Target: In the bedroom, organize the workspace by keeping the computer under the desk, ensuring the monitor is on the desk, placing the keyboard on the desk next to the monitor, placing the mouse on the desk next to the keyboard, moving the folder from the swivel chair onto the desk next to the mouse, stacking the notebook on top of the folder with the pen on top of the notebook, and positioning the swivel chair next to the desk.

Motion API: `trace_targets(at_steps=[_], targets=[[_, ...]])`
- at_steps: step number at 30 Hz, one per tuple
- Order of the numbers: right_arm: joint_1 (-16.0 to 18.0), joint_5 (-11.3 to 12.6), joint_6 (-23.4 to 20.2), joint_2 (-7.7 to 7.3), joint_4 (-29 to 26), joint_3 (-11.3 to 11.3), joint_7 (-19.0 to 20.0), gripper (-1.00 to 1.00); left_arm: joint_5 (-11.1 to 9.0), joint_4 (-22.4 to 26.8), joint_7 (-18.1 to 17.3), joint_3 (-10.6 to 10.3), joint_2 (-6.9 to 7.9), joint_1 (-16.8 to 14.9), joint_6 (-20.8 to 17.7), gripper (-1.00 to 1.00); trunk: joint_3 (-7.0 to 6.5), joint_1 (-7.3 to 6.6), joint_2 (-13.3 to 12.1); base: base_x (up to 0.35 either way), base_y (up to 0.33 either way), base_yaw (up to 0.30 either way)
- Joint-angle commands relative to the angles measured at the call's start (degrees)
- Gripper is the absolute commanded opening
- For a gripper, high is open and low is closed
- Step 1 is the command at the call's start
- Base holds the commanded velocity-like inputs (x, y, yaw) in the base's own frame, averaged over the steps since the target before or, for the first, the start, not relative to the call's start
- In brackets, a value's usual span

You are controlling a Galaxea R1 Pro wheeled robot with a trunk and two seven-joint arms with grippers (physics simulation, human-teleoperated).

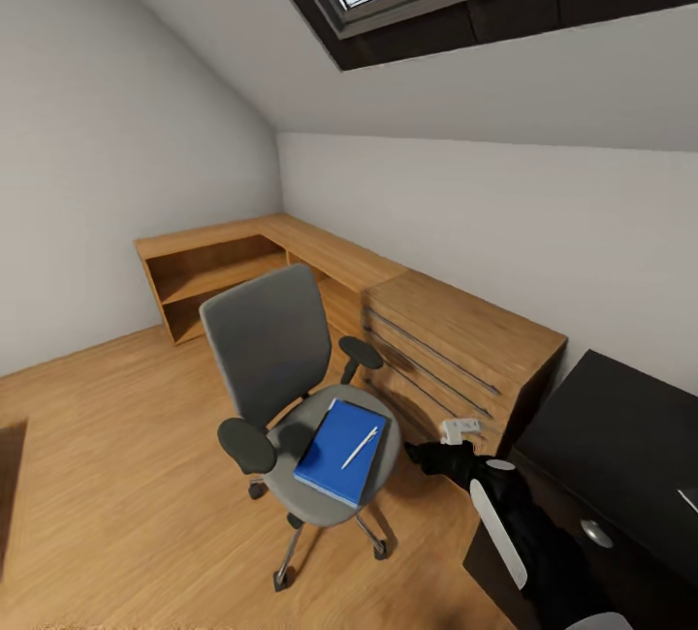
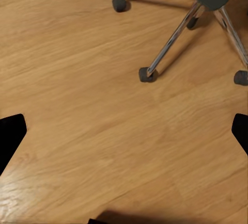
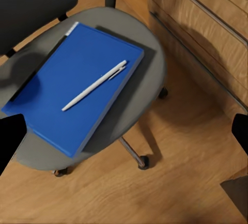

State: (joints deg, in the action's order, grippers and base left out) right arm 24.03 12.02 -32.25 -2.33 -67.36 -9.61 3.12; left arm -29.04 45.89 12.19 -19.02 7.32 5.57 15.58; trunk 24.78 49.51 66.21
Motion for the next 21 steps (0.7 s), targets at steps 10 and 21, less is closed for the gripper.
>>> trace_targets(at_steps=[10,21], targets=[[-0.04,0.11,-0.27,0.04,-0.06,-0.12,0.04,1.00,-0.51,0.08,0.47,-0.49,0.10,-0.03,0.16,1.00,0.05,0.01,0.04,0.000,0.000,0.264],[-0.25,0.11,-0.27,0.04,-0.22,-0.08,0.00,1.00,-0.57,-0.05,0.47,-0.49,0.11,-0.03,0.00,1.00,0.05,0.01,0.04,0.000,0.000,0.272]])
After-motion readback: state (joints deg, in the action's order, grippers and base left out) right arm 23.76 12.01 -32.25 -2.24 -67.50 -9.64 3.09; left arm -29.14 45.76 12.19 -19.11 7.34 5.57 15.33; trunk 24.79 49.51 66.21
